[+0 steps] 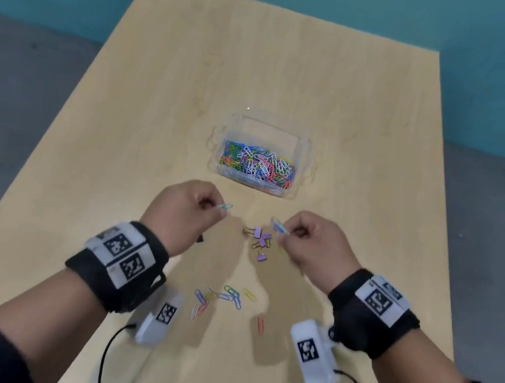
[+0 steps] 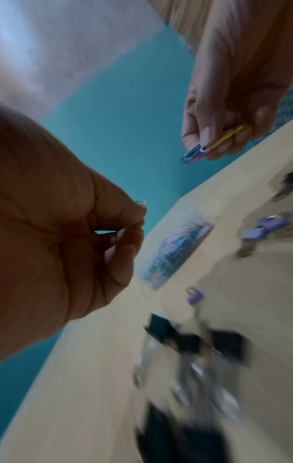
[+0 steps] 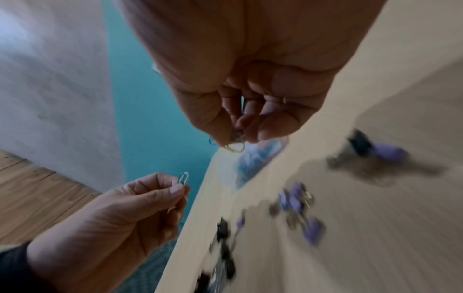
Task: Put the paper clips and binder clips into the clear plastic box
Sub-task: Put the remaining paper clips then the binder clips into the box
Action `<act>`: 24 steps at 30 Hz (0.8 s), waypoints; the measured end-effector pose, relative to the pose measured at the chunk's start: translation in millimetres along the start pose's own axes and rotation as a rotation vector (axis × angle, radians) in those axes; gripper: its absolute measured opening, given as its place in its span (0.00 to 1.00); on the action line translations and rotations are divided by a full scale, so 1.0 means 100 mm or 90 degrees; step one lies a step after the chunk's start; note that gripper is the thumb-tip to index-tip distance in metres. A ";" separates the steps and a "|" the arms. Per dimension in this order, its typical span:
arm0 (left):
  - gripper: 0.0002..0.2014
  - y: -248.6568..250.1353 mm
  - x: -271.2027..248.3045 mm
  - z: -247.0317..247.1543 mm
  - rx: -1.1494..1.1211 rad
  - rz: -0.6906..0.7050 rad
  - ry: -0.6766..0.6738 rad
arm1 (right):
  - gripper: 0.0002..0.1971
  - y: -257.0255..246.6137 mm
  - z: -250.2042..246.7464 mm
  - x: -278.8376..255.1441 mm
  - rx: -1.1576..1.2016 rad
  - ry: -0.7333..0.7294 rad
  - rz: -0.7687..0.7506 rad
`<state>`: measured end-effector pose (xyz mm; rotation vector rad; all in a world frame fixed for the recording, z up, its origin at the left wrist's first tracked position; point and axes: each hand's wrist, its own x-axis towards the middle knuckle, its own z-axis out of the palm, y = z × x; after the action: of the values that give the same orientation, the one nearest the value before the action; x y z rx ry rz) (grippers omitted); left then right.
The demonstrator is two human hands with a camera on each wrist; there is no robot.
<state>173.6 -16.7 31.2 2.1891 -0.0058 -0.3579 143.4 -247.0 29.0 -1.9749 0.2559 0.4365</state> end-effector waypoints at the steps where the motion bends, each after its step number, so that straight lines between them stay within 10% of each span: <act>1: 0.06 0.09 0.12 -0.05 0.038 0.018 0.022 | 0.06 -0.11 -0.05 0.10 -0.025 0.019 -0.030; 10: 0.15 0.47 0.80 -0.03 0.240 0.061 0.029 | 0.12 -0.67 -0.10 0.85 -0.292 0.084 -0.068; 24: 0.17 -0.59 -1.08 0.32 0.307 -0.005 -0.229 | 0.10 0.63 0.50 -0.91 -0.472 -0.122 0.052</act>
<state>54.3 8.3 -5.6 2.5624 -0.3108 -0.8200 27.7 -229.5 -4.3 -2.6215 0.0488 0.8592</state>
